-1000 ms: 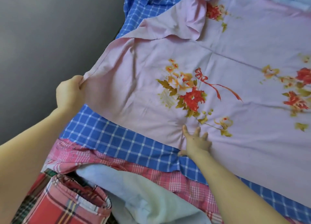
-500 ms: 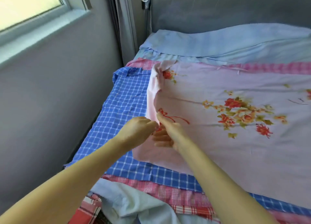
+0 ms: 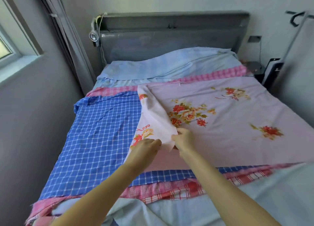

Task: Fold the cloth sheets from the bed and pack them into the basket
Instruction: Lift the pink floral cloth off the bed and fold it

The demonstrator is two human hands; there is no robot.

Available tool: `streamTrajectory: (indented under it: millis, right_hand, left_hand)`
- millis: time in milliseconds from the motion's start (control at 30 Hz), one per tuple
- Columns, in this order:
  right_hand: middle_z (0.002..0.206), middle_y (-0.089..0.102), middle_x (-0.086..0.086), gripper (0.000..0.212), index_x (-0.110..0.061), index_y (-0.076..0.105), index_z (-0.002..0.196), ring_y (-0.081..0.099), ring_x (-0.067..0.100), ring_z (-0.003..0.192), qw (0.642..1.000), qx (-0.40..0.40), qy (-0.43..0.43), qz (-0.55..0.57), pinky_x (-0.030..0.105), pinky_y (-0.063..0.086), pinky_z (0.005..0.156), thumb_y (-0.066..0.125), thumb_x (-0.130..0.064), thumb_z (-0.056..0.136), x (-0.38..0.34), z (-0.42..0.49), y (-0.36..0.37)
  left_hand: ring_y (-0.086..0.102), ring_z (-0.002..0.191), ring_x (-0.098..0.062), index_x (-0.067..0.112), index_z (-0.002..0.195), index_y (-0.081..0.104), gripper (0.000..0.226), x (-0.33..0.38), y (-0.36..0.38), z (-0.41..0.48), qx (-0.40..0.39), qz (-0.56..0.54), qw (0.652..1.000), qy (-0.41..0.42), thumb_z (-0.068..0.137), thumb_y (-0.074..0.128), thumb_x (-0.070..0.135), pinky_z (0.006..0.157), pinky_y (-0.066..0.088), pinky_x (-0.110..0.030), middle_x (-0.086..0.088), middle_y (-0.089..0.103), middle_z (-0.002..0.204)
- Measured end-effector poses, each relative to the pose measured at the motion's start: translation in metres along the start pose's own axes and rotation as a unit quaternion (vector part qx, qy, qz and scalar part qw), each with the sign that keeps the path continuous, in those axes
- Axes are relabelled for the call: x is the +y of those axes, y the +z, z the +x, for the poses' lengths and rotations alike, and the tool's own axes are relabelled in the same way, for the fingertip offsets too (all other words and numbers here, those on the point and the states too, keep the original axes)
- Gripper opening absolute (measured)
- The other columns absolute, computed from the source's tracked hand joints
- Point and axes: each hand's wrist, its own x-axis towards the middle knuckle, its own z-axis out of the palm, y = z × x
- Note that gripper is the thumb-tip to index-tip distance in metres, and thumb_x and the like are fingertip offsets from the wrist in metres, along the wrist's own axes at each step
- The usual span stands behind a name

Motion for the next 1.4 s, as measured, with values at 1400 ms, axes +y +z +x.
streamTrajectory:
  millis: [1400]
  right_hand:
    - [0.088,0.069,0.012,0.008,-0.008,0.054,0.1,0.062,0.023,0.074,0.89,0.028,0.241,0.385,0.023,0.054,0.049,0.052,-0.006,0.093,0.265,0.217,-0.807]
  left_hand:
    - [0.052,0.062,-0.025,0.001,0.08,0.064,0.017,0.639,0.377,0.393,0.041,-0.19,0.969,-0.152,0.091,0.057,0.013,0.061,0.041,-0.033,-0.006,0.059,0.063]
